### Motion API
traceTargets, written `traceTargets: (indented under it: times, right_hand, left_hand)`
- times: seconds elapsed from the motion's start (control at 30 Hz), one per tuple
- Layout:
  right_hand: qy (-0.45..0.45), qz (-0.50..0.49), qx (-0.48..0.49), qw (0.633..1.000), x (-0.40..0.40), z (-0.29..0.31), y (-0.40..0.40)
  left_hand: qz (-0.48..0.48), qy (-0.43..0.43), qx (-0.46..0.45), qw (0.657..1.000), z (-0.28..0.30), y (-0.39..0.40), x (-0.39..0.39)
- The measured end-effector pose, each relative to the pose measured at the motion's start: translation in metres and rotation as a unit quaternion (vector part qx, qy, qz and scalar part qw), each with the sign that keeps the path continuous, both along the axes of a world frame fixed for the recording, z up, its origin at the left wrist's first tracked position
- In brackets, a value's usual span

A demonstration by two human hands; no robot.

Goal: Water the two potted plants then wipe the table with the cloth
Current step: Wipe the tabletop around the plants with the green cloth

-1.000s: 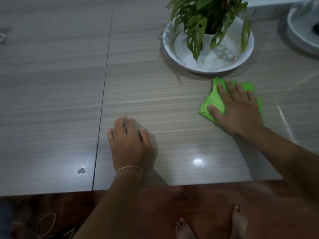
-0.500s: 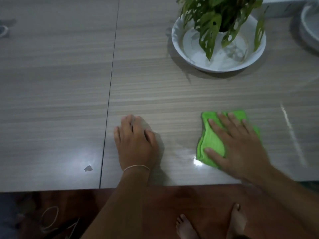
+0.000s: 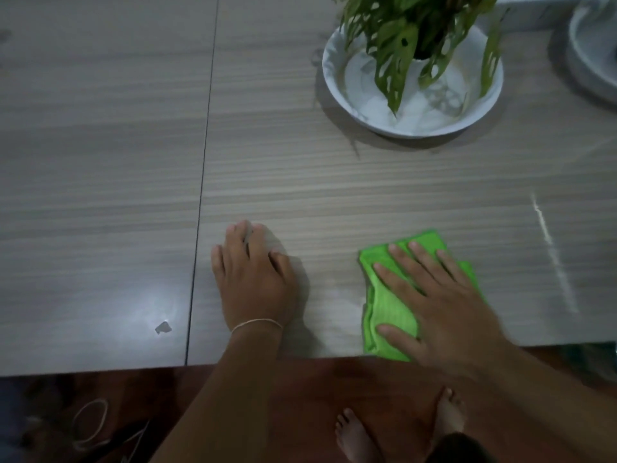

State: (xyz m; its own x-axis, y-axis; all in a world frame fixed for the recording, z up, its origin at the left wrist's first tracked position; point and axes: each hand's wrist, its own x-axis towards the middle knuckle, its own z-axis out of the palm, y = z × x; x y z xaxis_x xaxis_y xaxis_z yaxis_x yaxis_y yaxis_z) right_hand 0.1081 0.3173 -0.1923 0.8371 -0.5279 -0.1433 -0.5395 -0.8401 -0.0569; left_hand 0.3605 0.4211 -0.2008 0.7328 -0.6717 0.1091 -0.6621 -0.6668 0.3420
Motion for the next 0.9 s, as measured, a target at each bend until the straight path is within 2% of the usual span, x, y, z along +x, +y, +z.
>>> traceTargets:
  times: [0.17, 0.3, 0.47, 0.63, 0.77, 0.9]
  right_hand:
    - [-0.016, -0.082, -0.018, 0.996, 0.074, -0.001, -0.032]
    - [-0.023, -0.067, -0.009, 0.997, 0.143, 0.000, -0.031]
    - [-0.031, 0.039, 0.020, 0.999, 0.089, 0.002, 0.021]
    - [-0.041, 0.062, 0.024, 0.997, 0.071, -0.002, 0.021]
    - [-0.043, 0.009, 0.001, 0.999, 0.130, -0.003, -0.022]
    - [-0.058, -0.018, 0.004, 0.998, 0.222, -0.009, -0.075]
  left_hand:
    - [0.004, -0.008, -0.004, 1.000, -0.004, 0.000, 0.001]
    - [0.005, 0.003, -0.037, 0.999, -0.007, 0.001, 0.004]
    - [-0.014, 0.011, -0.058, 0.998, -0.003, 0.003, 0.005]
    - [-0.011, 0.001, -0.044, 0.999, -0.007, 0.003, 0.005]
    - [-0.007, 0.000, -0.028, 1.000, -0.005, 0.001, 0.003]
    - [0.006, -0.007, -0.017, 1.000, -0.011, 0.000, 0.001]
